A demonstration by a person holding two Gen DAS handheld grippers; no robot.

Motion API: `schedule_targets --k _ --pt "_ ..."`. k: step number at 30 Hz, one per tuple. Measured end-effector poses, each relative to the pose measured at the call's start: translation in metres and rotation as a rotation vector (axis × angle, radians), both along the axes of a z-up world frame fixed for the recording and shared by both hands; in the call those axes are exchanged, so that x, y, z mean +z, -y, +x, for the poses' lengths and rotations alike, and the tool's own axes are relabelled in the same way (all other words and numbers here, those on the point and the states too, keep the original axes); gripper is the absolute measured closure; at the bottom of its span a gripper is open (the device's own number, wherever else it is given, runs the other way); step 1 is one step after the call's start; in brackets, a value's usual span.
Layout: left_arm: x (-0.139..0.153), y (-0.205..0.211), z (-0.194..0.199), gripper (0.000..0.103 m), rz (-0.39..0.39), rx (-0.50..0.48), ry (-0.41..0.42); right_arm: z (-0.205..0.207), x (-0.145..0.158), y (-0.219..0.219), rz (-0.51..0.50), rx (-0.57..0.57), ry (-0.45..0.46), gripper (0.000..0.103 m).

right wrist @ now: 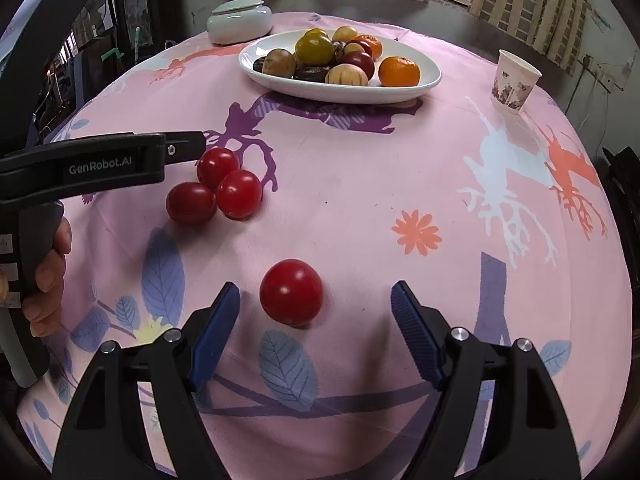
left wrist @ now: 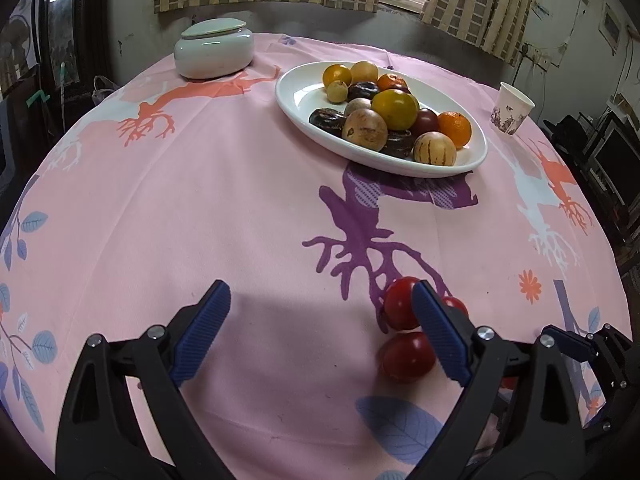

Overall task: Organize fruits
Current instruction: 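Move both tools back over the red cherry tomatoes, then grasp a cherry tomato with the right gripper while the left gripper grasps another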

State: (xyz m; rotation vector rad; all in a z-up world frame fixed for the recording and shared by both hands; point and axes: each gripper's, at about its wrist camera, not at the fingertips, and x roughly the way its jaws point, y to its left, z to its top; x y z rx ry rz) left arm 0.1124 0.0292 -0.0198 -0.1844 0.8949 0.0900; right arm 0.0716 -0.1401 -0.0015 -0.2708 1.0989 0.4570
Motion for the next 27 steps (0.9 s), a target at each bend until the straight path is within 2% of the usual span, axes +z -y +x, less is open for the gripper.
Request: schedule_targets --k 3,6,7,8,9,12,14,19,27 --pt "0.000 0.001 0.000 0.009 0.002 -0.002 -0.003 -0.001 0.002 -0.001 0.018 0.004 0.011 0.025" --pt "0.000 0.001 -0.001 0.009 0.003 -0.003 -0.003 -0.002 0.004 -0.003 0.038 0.009 0.015 0.035" --pt "0.000 0.001 -0.001 0.009 0.003 -0.004 -0.002 -0.002 0.004 -0.004 0.036 0.015 0.015 0.040" --pt "0.000 0.001 -0.001 0.009 0.004 -0.004 -0.003 -0.003 0.002 -0.006 0.029 0.022 0.012 0.050" --pt "0.000 0.002 -0.001 0.009 0.006 -0.005 -0.003 -0.003 0.000 -0.008 0.020 0.029 0.003 0.054" --pt "0.000 0.002 0.000 0.009 0.002 -0.007 -0.003 -0.005 -0.003 -0.012 0.002 0.042 0.008 0.059" --pt "-0.001 0.003 -0.001 0.009 0.001 -0.011 -0.008 -0.008 -0.001 -0.015 -0.006 0.048 0.018 0.073" --pt "-0.003 0.009 -0.003 0.009 0.015 -0.038 -0.026 -0.009 0.000 -0.016 -0.020 0.050 0.045 0.073" --pt "-0.004 0.014 -0.006 0.009 0.044 -0.062 -0.037 0.005 0.000 0.002 0.003 -0.031 0.029 0.073"
